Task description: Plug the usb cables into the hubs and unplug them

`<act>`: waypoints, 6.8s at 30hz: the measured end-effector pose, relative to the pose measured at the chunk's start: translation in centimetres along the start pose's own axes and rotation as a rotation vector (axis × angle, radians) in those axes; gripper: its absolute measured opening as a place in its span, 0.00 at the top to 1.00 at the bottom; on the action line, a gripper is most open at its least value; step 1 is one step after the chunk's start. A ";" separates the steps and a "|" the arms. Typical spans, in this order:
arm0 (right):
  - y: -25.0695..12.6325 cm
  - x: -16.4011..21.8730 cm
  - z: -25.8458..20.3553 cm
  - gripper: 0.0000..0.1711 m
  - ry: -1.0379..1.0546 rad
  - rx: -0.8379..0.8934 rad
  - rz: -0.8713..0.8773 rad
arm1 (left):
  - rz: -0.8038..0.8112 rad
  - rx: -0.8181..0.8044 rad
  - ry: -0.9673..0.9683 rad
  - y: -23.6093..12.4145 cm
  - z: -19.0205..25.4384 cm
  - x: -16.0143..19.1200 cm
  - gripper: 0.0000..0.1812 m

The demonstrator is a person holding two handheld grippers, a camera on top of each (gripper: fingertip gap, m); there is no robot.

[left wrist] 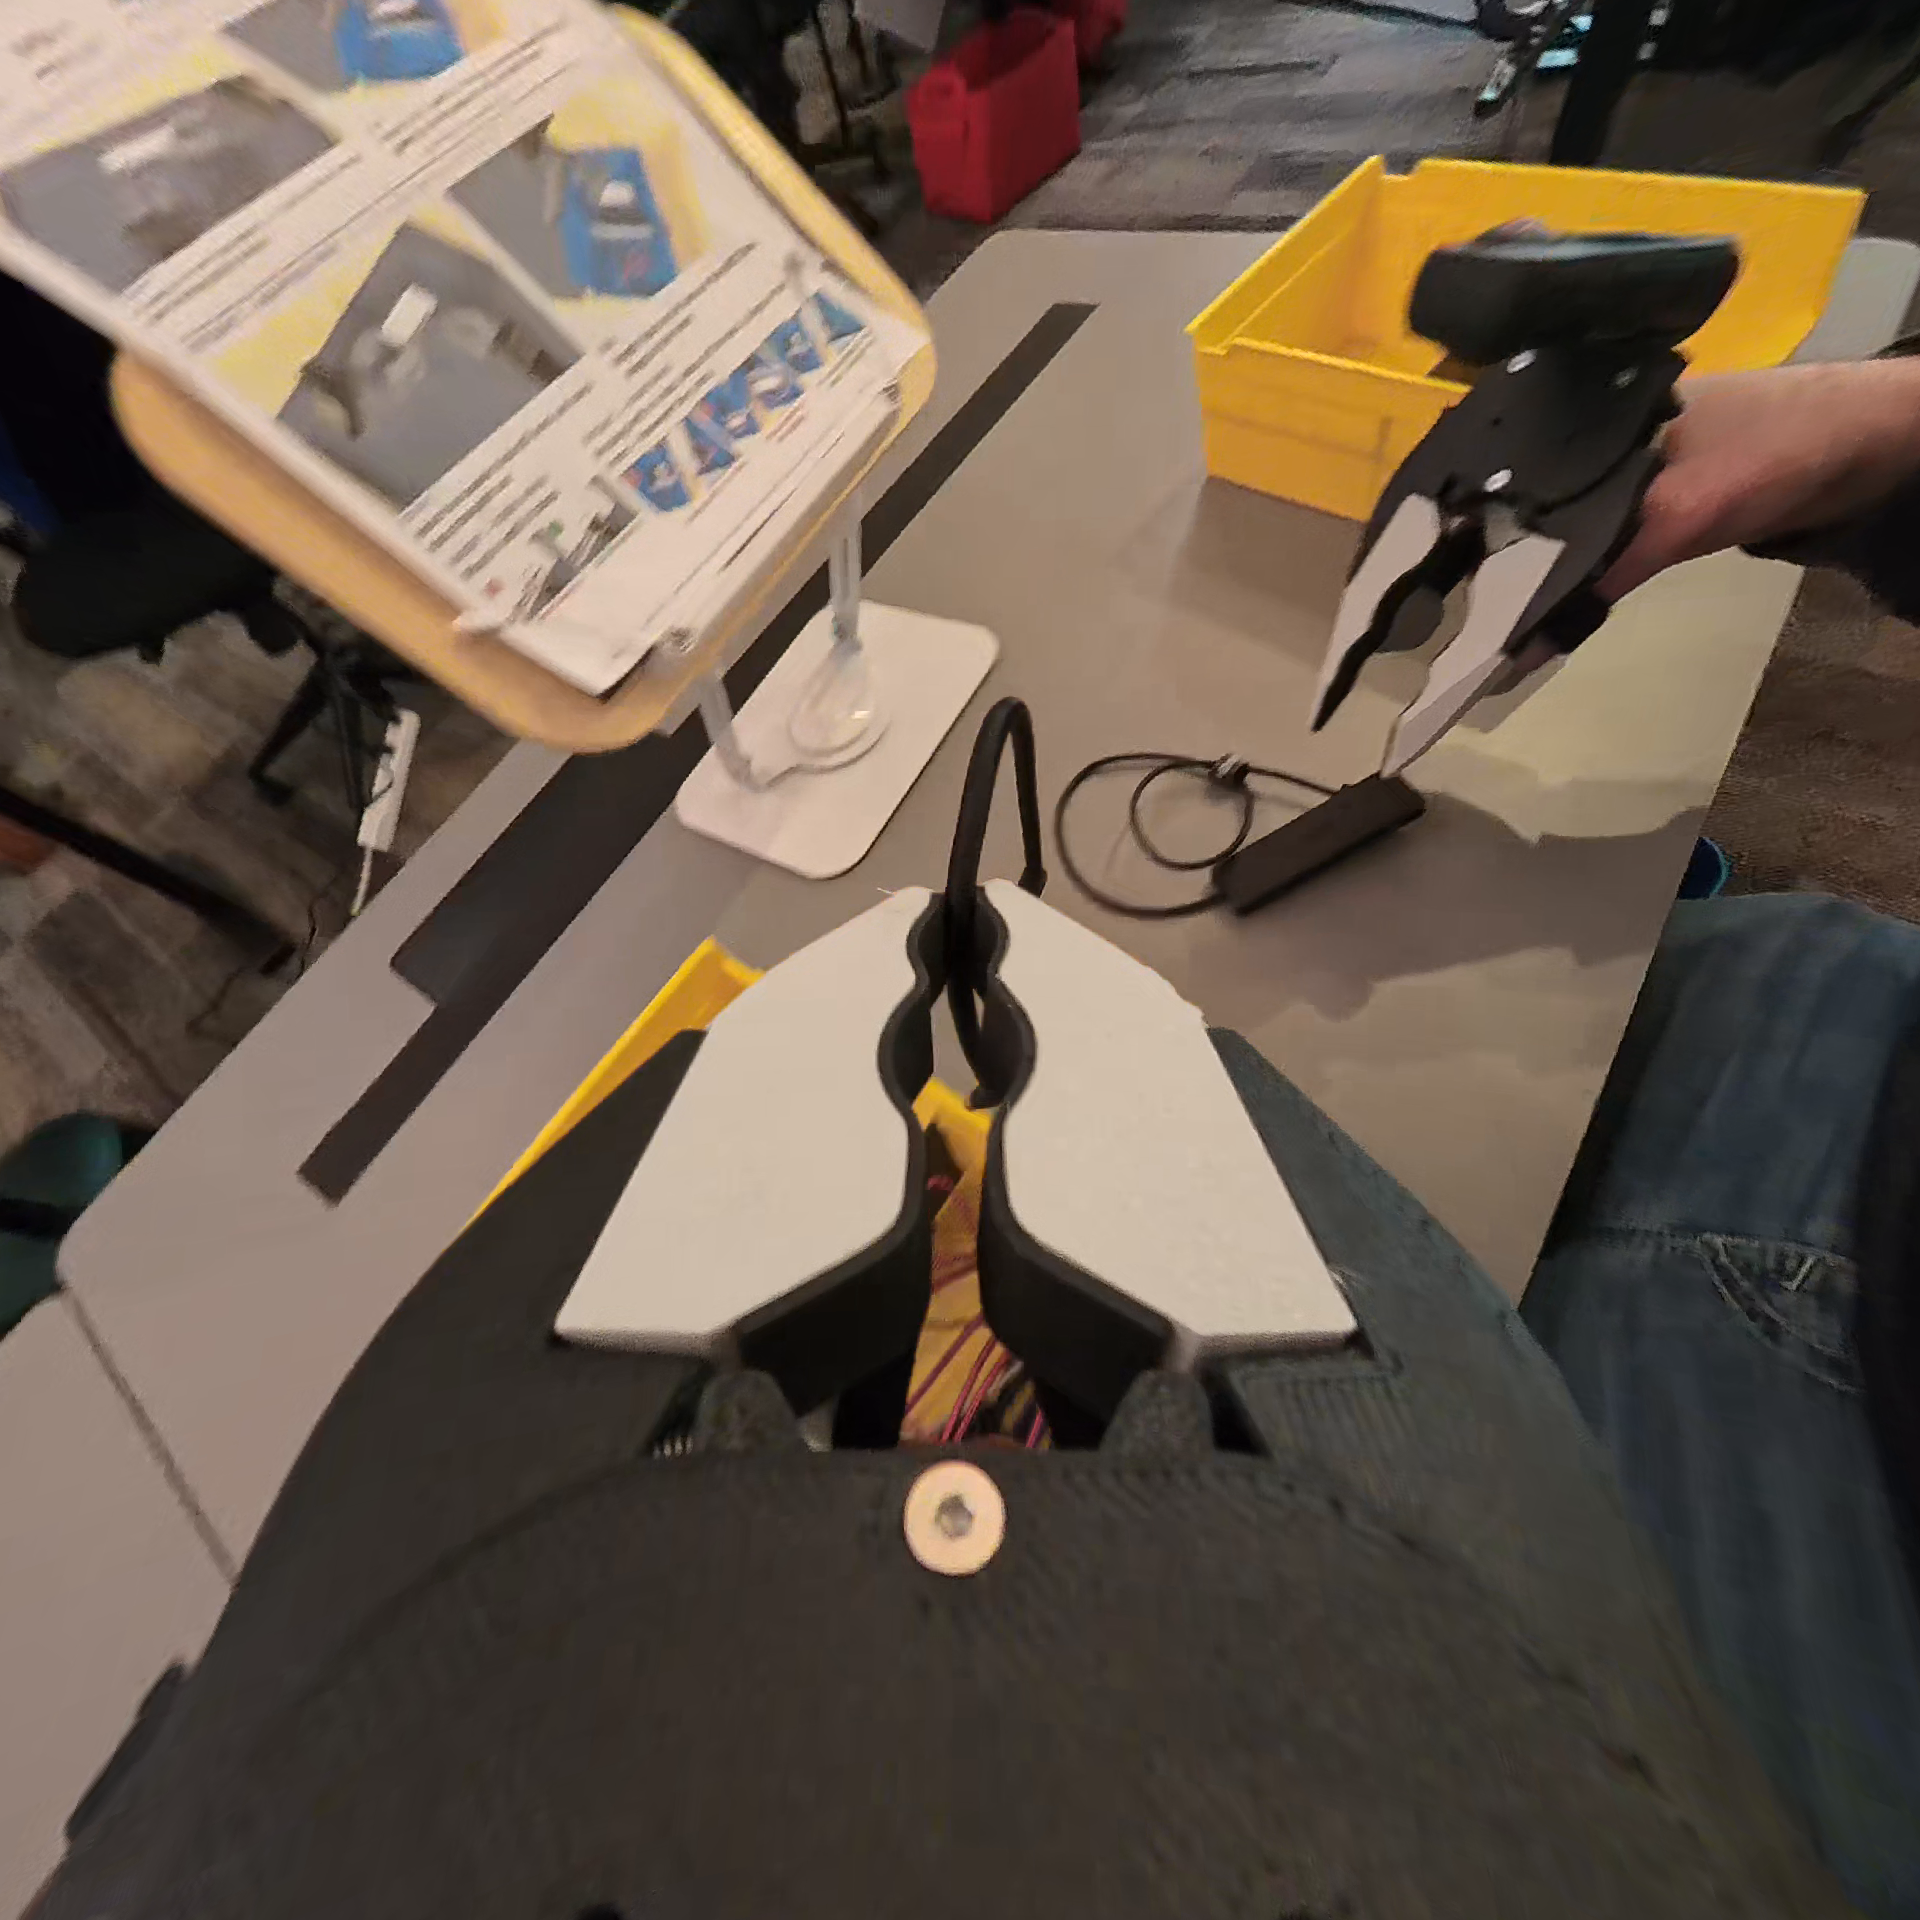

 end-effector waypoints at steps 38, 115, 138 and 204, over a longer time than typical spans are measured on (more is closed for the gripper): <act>2.4 6.0 -5.2 0.60 0.116 -0.130 -0.076 | -0.185 0.060 -0.003 11.0 16.2 15.1 0.71; 2.7 -2.3 -4.3 0.08 0.260 -0.779 0.431 | 0.184 0.065 0.725 17.8 17.5 9.2 0.94; 0.4 -4.6 -5.6 0.07 0.348 -0.932 0.672 | 0.266 0.116 0.722 17.5 18.3 6.4 0.94; -3.1 -4.6 -8.4 0.18 0.232 -1.077 0.600 | 0.256 0.120 0.919 18.1 19.4 6.5 0.94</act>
Point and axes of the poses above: each gripper's, where its closed fingertips meet, y out along the fingers, x out of its underside, z = x × y across the jaws, the point moved 2 cm from there along -y, back along the fingers, and after that the axes turned 14 degrees about z, right-handed, at the moved point
